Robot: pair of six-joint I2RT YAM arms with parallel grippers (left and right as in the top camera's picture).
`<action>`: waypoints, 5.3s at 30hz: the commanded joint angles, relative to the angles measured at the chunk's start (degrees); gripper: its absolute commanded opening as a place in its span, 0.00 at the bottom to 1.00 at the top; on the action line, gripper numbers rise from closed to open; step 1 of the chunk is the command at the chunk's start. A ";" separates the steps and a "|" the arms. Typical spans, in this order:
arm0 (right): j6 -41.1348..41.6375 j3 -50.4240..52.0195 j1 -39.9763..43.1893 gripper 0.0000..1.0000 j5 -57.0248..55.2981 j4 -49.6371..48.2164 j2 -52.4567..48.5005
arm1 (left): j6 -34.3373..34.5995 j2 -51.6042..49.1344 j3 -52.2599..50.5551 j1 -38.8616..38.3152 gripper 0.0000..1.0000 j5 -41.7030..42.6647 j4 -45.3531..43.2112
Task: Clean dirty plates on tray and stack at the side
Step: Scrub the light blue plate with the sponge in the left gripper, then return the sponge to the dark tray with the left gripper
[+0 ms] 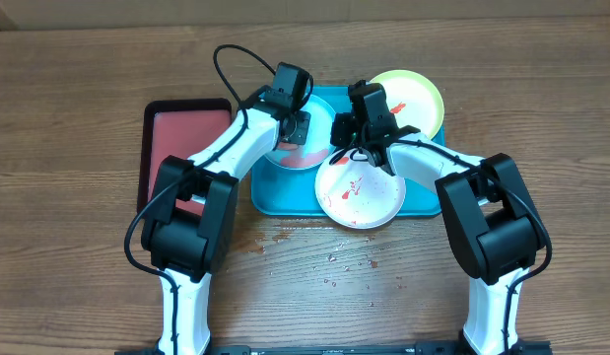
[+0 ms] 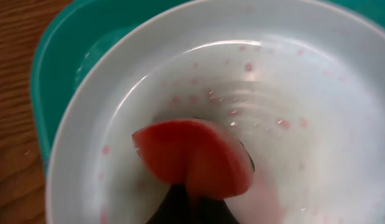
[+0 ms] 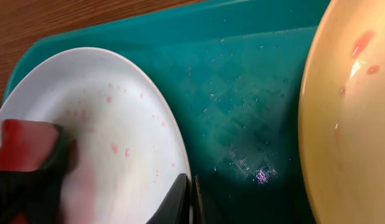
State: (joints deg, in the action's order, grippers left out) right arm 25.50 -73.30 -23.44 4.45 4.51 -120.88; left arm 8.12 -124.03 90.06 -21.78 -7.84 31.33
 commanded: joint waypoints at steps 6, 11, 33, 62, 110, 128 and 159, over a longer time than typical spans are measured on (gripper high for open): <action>0.24 -0.72 -0.50 0.04 1.18 0.90 -0.72 | -2.54 -1.97 2.03 0.33 0.04 2.38 6.88; 0.26 -0.72 -0.52 0.04 1.29 0.98 -0.72 | -1.51 -1.99 1.75 -0.85 0.04 9.60 3.89; 0.02 -0.72 -0.50 0.04 2.69 3.56 -0.72 | 8.44 -7.93 2.86 3.58 0.04 4.17 1.55; -0.20 -0.72 -0.52 0.04 3.15 3.56 -0.72 | 4.37 -10.43 8.57 1.11 0.04 15.41 0.57; -0.17 -0.72 -0.50 0.04 3.13 4.02 -0.72 | 0.66 -10.43 8.79 2.25 0.04 1.62 2.43; -0.20 -0.72 -0.50 0.04 3.13 5.07 -0.72 | -5.57 -10.43 8.81 0.35 0.04 18.32 8.22; -0.17 -0.72 -0.50 0.04 3.37 7.58 -0.68 | -3.61 0.44 34.45 3.98 0.04 -0.68 35.08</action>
State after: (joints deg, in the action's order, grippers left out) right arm 25.23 -74.35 -23.46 7.77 10.48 -120.86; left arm 4.08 -129.64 122.32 -19.33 -6.04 65.39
